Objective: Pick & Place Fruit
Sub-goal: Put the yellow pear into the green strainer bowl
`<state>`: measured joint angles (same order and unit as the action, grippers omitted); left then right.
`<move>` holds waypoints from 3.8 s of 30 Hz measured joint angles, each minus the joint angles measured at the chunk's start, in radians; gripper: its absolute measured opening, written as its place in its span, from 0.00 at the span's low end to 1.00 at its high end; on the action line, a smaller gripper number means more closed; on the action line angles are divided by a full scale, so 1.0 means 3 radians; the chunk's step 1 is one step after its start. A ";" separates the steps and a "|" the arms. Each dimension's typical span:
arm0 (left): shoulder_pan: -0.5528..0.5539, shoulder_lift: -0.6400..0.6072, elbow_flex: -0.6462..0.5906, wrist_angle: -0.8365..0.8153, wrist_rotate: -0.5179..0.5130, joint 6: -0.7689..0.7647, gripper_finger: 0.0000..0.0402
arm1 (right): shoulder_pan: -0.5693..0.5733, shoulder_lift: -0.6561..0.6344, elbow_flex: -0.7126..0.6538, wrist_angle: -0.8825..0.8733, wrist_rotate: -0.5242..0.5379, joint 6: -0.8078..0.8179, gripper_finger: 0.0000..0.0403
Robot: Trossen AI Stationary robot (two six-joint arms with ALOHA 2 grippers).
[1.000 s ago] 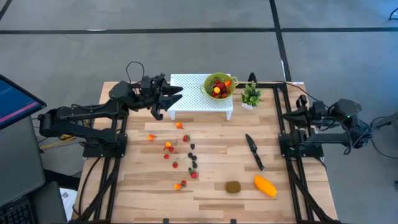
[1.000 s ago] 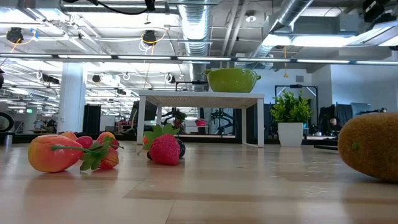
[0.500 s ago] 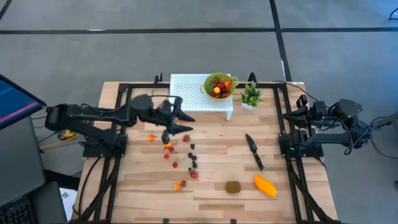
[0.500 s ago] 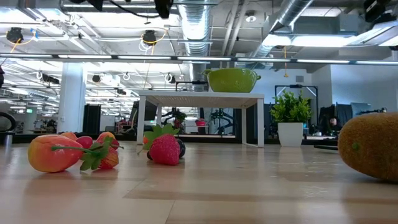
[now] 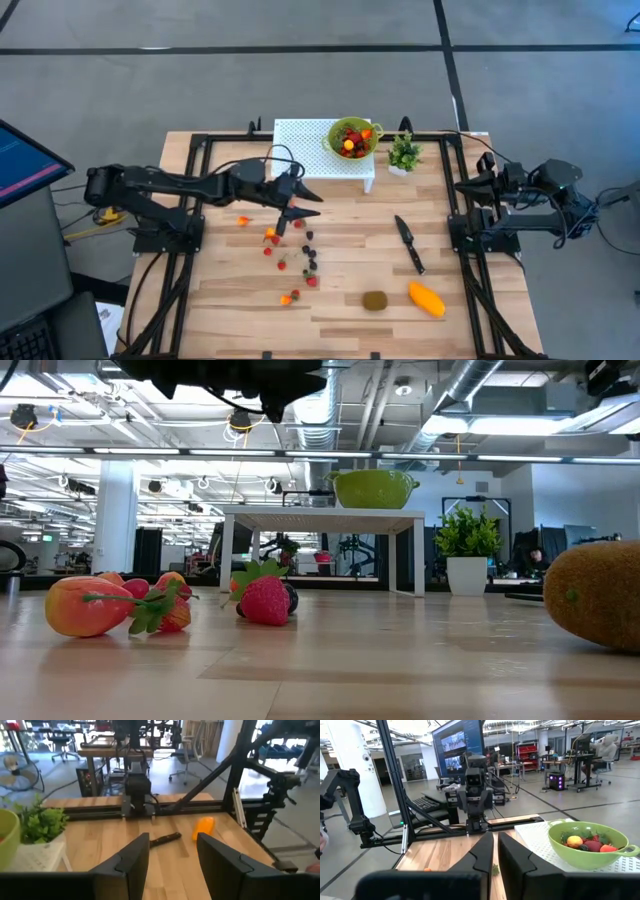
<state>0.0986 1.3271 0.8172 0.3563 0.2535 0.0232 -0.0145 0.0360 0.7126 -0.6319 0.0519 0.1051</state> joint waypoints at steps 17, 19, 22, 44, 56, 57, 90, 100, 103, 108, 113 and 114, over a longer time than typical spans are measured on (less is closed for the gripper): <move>-0.0132 0.0651 0.0002 -0.0562 -0.0332 0.0148 0.40 | 0.0001 0.0000 -0.0001 0.0001 0.0001 0.0000 0.06; -0.0134 0.0651 0.0002 -0.0714 -0.0396 0.0163 0.40 | 0.0001 0.0000 0.0000 0.0000 0.0001 0.0001 0.06; -0.0126 0.0651 0.0002 -0.0896 -0.0505 0.0106 0.40 | 0.0000 0.0000 -0.0001 0.0001 0.0001 0.0000 0.06; -0.0125 0.0607 0.0000 -0.1443 -0.0683 -0.0017 0.40 | 0.0001 0.0001 0.0001 0.0080 0.0001 0.0001 0.06; -0.0128 -0.0140 0.0001 -0.1505 -0.0643 -0.0276 0.40 | 0.0001 0.0305 -0.0117 0.1714 0.0052 0.0439 0.06; -0.0136 -0.0219 0.0002 -0.1559 -0.0635 -0.0271 0.40 | 0.0002 0.0404 -0.0132 0.1927 0.0049 0.0439 0.05; -0.0135 -0.0853 -0.0212 -0.4356 -0.1050 -0.0386 0.44 | 0.0127 0.2803 -0.0143 0.2435 -0.0235 0.0261 0.00; 0.0095 -0.0335 -0.0213 -0.4364 -0.1108 -0.0418 0.63 | 0.0083 0.2947 -0.0145 0.2564 -0.0236 0.0238 0.01; 0.0125 -0.0184 -0.0213 -0.4366 -0.1108 -0.0419 0.64 | 0.0085 0.2944 -0.0144 0.2564 -0.0247 0.0237 0.01; 0.0128 0.0047 -0.0213 -0.4368 -0.1114 -0.0419 0.62 | 0.0086 0.2944 -0.0144 0.2558 -0.0251 0.0238 0.00; 0.0129 0.0214 -0.0213 -0.4375 -0.1205 -0.0455 0.58 | 0.0095 0.2944 -0.0144 0.2558 -0.0260 0.0238 0.00; 0.0132 0.0231 -0.0213 -0.4380 -0.1208 -0.0458 0.57 | 0.0095 0.2944 -0.0144 0.2558 -0.0260 0.0238 0.00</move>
<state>0.1383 1.3963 0.7532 -0.9577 -0.1089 -0.1142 0.0139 0.9192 0.6693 0.1356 -0.0261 0.1764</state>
